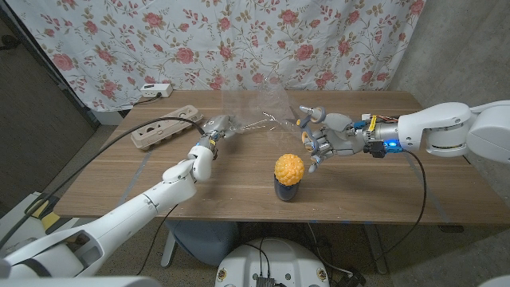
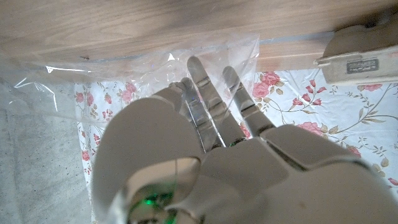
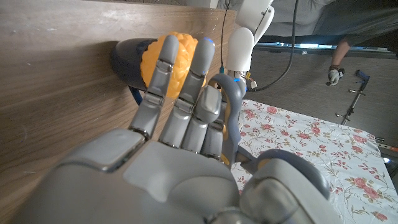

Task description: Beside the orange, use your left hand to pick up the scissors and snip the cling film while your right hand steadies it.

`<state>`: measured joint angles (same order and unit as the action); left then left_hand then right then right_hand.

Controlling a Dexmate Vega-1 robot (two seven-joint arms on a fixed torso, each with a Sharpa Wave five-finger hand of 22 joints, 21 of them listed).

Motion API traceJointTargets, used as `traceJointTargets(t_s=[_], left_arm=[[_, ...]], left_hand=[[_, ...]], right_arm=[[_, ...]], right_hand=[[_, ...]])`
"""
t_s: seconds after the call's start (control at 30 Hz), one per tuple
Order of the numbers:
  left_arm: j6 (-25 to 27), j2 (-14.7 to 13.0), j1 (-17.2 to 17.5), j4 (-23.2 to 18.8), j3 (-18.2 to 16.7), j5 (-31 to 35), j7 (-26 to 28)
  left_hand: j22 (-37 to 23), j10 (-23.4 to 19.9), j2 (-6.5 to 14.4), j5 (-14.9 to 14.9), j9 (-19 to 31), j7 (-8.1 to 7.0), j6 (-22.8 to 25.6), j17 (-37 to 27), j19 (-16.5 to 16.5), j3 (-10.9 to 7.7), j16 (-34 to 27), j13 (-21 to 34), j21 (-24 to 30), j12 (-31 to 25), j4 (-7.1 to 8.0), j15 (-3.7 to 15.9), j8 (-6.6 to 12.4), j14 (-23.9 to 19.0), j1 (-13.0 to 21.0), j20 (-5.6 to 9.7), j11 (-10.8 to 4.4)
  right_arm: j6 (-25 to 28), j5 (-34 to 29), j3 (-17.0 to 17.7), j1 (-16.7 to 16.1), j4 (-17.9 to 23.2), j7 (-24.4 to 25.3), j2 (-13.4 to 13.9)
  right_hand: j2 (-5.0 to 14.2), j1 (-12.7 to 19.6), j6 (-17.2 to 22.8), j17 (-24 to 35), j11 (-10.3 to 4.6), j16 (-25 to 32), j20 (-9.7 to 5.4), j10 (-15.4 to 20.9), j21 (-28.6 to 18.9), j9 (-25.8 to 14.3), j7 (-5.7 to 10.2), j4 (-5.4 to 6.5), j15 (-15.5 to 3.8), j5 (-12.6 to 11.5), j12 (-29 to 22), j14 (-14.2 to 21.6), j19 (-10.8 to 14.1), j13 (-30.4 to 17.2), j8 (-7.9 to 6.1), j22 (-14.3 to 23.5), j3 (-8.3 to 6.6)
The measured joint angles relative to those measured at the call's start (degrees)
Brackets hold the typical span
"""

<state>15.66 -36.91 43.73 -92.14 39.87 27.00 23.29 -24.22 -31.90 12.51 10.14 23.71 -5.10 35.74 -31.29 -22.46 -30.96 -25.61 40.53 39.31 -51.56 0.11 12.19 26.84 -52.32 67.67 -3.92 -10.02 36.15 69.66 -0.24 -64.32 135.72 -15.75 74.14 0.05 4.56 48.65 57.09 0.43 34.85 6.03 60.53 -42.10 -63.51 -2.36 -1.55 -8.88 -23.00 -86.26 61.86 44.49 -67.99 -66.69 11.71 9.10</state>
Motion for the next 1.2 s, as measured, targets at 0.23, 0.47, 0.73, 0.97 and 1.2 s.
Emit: traceJointTargets(t_s=[0.23, 0.47, 0.73, 0.97, 1.2], left_arm=[[0.25, 0.83, -1.19, -0.85, -0.08, -1.26, -0.5], [0.86, 1.55, -2.64, -1.62, -0.07, -2.19, -1.6], [0.93, 2.67, -3.97, -2.02, 0.18, -3.98, -2.96], [0.14, 3.3, -4.57, -2.45, -0.29, -6.34, -3.59], [-0.67, 3.94, -5.09, -3.24, -1.51, -8.87, -3.97]], left_hand=[[-0.86, 1.16, 0.0, 0.0, 1.89, 0.03, -0.5, -3.0, 1.09, -0.99, -1.1, 3.09, 1.19, -2.07, 0.99, 0.0, 0.0, 0.01, -0.01, -0.48, 0.28], [-1.38, 1.85, -0.3, 0.0, 3.27, 0.28, -1.06, -5.41, 2.01, -1.47, -2.38, 4.53, 2.74, -3.81, 0.99, -0.02, 0.0, 0.02, -0.3, -0.78, 0.41], [-1.7, 2.36, -0.31, 0.0, 4.57, 0.29, -1.07, -7.91, 2.73, -1.7, -3.46, 6.25, 3.73, -5.04, 1.22, -0.52, 0.0, 0.58, -0.3, -0.89, 0.31], [-1.96, 2.46, -0.31, 0.0, 5.39, 0.29, -1.06, -9.18, 3.03, -2.17, -3.9, 7.11, 4.48, -5.05, 1.7, -0.41, 0.0, 1.48, -0.3, -1.2, 0.41], [-1.96, 2.46, -0.55, -0.01, 5.93, 0.29, -1.06, -10.17, 3.37, -2.64, -4.34, 7.73, 5.02, -5.06, 1.71, -0.51, 0.0, 1.78, -0.52, -0.91, 0.42]], right_arm=[[-0.97, 0.02, -0.07, -0.22, -0.17, -0.81, 0.56], [-1.8, -0.14, 1.37, -1.65, -0.04, -1.5, 0.96], [-2.32, -0.9, 3.72, -3.76, 0.2, -2.43, 0.98], [-2.36, -1.71, 5.67, -5.56, 0.33, -3.25, 0.38], [-2.37, -3.07, 7.97, -7.72, 0.45, -4.58, -0.77]], right_hand=[[0.0, 0.0, -0.01, -0.24, -0.07, 0.16, 0.0, -0.06, 0.0, 0.0, -0.01, 0.0, 0.01, 0.0, 0.0, 0.0, 0.0, -0.3, 0.0, 0.08, 0.0], [0.0, 0.0, -0.02, -0.17, -0.07, 0.16, 0.22, -0.07, 0.0, 0.0, -0.02, 0.0, 0.0, 0.0, -0.22, -0.02, 0.21, -0.2, 0.0, 0.0, 0.0], [0.0, 0.0, -0.03, -0.19, -0.08, 0.16, 0.22, -0.08, 0.0, 0.0, -0.03, 0.0, -0.01, 0.0, -0.22, -0.04, 0.21, -0.15, 0.0, 0.15, 0.0], [0.0, 0.0, -0.04, -0.24, -0.17, 0.16, 0.22, -0.16, 0.0, 0.0, -0.04, 0.0, 0.01, 0.0, -0.22, -0.04, 0.21, -0.26, 0.0, 0.16, 0.0], [0.33, 0.33, -0.05, -0.33, -0.18, 0.16, 0.22, -0.17, 0.0, -0.01, -0.05, 0.0, 0.02, 0.0, -0.22, -0.04, 0.21, -0.38, 0.0, 0.0, 0.0]])
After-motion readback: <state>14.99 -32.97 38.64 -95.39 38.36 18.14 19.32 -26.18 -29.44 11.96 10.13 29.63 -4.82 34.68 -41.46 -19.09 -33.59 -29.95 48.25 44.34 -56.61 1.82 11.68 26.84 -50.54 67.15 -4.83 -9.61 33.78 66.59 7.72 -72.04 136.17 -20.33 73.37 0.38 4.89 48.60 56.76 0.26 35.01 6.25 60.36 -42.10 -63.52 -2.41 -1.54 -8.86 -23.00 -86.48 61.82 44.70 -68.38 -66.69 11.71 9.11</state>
